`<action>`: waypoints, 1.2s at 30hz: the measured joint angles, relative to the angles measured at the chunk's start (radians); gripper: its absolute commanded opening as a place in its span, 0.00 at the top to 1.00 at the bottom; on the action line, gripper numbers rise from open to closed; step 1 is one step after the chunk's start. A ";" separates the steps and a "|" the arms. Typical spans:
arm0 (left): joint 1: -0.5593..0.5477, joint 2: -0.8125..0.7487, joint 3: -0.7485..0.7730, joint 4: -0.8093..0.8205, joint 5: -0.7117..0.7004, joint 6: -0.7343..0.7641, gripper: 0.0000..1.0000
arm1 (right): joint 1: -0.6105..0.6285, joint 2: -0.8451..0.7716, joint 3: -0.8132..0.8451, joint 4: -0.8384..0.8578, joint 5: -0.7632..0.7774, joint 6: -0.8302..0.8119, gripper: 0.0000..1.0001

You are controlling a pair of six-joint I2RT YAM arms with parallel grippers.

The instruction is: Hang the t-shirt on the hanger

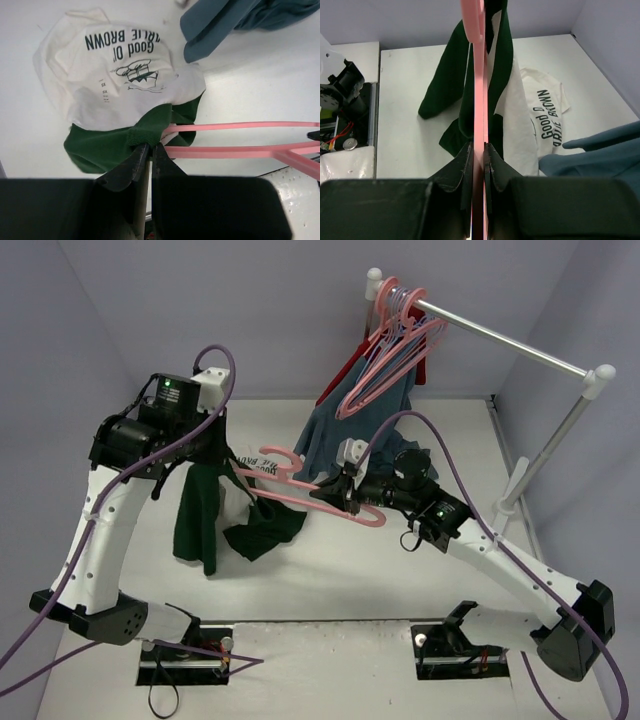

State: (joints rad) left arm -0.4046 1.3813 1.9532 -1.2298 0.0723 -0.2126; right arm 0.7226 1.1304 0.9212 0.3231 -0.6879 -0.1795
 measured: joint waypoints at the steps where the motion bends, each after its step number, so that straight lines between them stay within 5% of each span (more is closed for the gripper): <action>1: 0.000 0.001 -0.013 -0.001 -0.004 0.000 1.00 | 0.000 -0.003 -0.006 0.004 0.000 0.003 1.00; 16: 0.142 -0.145 -0.210 0.058 -0.019 0.112 1.00 | -0.061 0.038 0.049 0.028 -0.152 0.020 1.00; 24: 0.164 -0.258 -0.358 0.134 0.121 0.166 1.00 | -0.032 0.180 0.147 0.017 -0.257 0.023 1.00; 36: 0.158 -0.151 -0.151 0.167 0.334 0.122 1.00 | -0.028 0.308 0.314 0.044 -0.187 -0.004 1.00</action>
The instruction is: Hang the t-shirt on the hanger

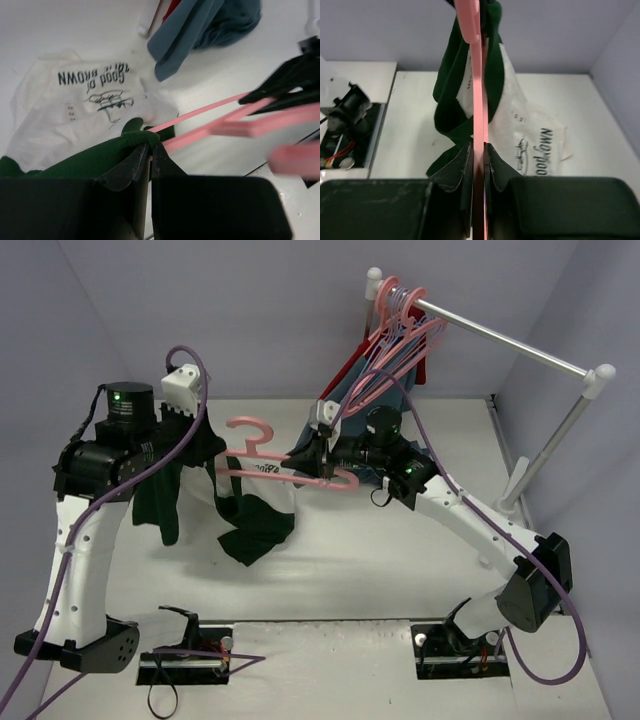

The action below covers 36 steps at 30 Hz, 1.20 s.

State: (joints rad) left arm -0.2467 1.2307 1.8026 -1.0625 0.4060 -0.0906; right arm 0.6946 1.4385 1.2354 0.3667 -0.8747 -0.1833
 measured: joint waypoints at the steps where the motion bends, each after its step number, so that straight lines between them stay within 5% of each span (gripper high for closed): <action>1: -0.006 -0.004 0.023 0.011 0.012 -0.006 1.00 | -0.007 0.005 0.024 0.003 -0.001 0.000 1.00; 7: -0.047 -0.058 0.012 0.083 0.094 -0.053 1.00 | -0.026 0.005 0.075 0.077 -0.005 0.013 1.00; 14: -0.067 -0.072 -0.173 0.123 0.097 -0.093 1.00 | -0.026 0.005 -0.089 0.210 -0.008 0.107 1.00; 26: -0.083 0.026 -0.179 0.129 0.035 -0.068 1.00 | -0.032 0.006 -0.206 0.296 0.022 0.166 1.00; 31: -0.086 0.043 -0.177 0.132 0.014 -0.017 0.55 | -0.051 0.014 -0.206 0.322 0.015 0.174 1.00; 36: -0.086 0.043 -0.140 0.122 -0.011 0.059 0.44 | -0.054 0.033 -0.206 0.345 0.011 0.189 1.00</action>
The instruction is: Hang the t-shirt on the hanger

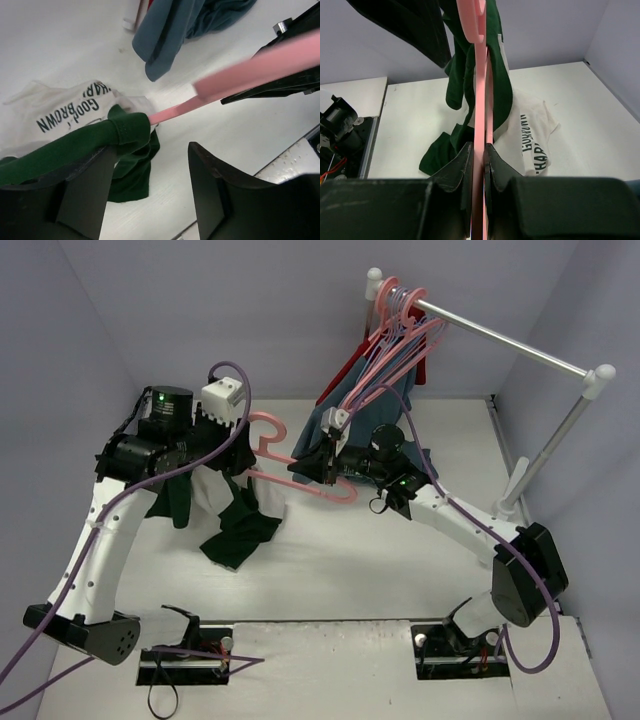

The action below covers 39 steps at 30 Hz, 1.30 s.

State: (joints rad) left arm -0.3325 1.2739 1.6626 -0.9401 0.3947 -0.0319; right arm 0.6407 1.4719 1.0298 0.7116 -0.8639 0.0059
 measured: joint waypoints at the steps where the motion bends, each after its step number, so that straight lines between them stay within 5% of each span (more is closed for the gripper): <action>1: 0.000 0.000 0.012 -0.001 -0.003 0.016 0.44 | 0.000 0.004 0.000 0.003 0.000 0.004 1.00; 11: 0.006 -0.010 0.127 -0.001 -0.026 0.266 0.49 | 0.002 0.021 0.000 0.004 -0.053 0.024 1.00; 15: 0.007 -0.026 0.114 -0.029 -0.023 0.399 0.61 | 0.002 0.026 0.001 0.004 -0.060 0.025 1.00; 25: 0.091 -0.059 0.008 -0.153 0.039 0.730 0.62 | 0.004 0.030 0.005 0.003 -0.069 0.028 1.00; 39: 0.189 0.068 -0.002 -0.198 0.205 0.872 0.63 | 0.015 0.030 0.005 -0.011 -0.077 0.024 1.00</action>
State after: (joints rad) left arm -0.1439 1.3421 1.6610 -1.1384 0.5992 0.8405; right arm 0.6559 1.5019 1.0351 0.7001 -0.9404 0.0299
